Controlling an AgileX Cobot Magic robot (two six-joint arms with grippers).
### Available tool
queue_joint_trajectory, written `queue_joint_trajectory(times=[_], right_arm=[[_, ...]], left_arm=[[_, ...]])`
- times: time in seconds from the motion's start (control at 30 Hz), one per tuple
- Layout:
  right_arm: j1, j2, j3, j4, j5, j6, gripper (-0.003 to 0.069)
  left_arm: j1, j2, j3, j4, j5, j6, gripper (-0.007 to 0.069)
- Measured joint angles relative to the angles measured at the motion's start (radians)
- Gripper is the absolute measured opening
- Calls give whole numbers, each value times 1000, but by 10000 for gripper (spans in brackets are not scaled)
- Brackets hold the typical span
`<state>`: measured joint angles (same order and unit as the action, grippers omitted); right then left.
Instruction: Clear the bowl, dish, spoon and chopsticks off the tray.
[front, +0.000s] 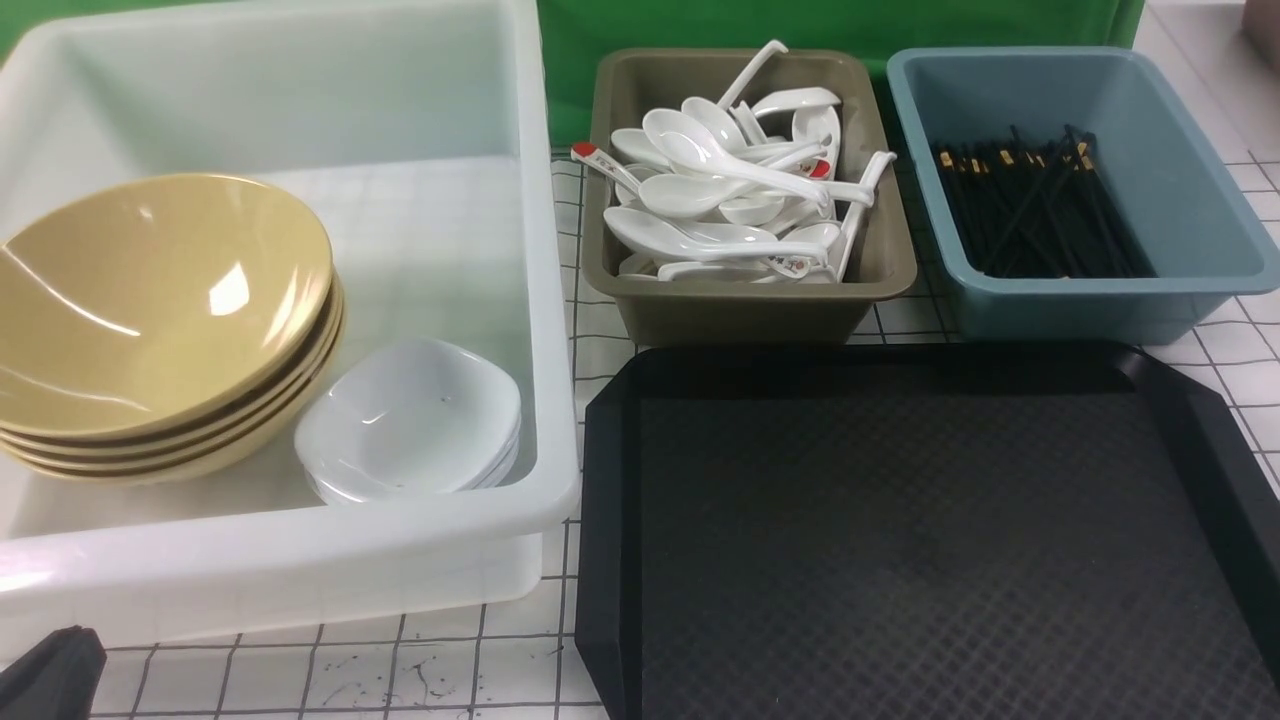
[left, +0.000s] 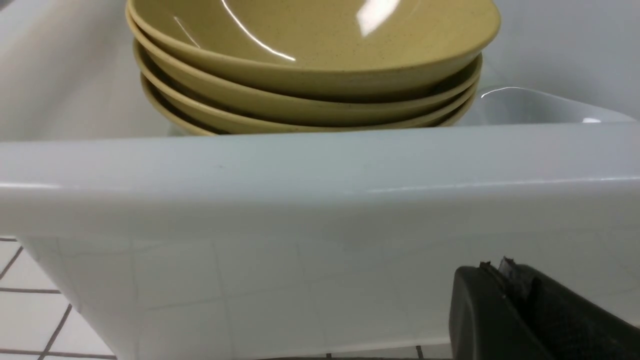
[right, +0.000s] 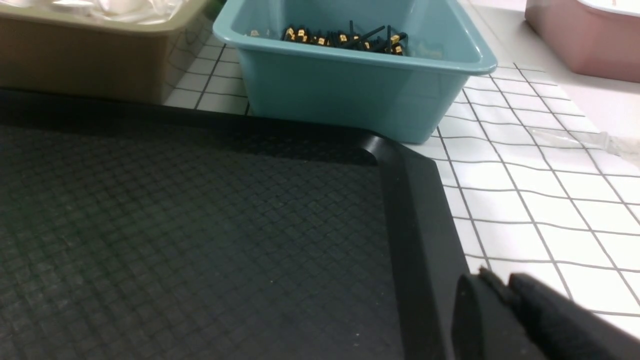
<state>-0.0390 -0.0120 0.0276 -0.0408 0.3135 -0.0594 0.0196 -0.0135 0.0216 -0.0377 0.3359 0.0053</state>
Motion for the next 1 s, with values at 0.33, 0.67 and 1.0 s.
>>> queue_joint_trajectory(times=[0.33,0.67,1.0], right_arm=[[0,0,0,0,0,0,118],[0,0,0,0,0,0,129],[0,0,0,0,0,0,138]], left_arm=[[0,0,0,0,0,0,-14],[0,0,0,0,0,0,-14],[0,0,0,0,0,0,-14]])
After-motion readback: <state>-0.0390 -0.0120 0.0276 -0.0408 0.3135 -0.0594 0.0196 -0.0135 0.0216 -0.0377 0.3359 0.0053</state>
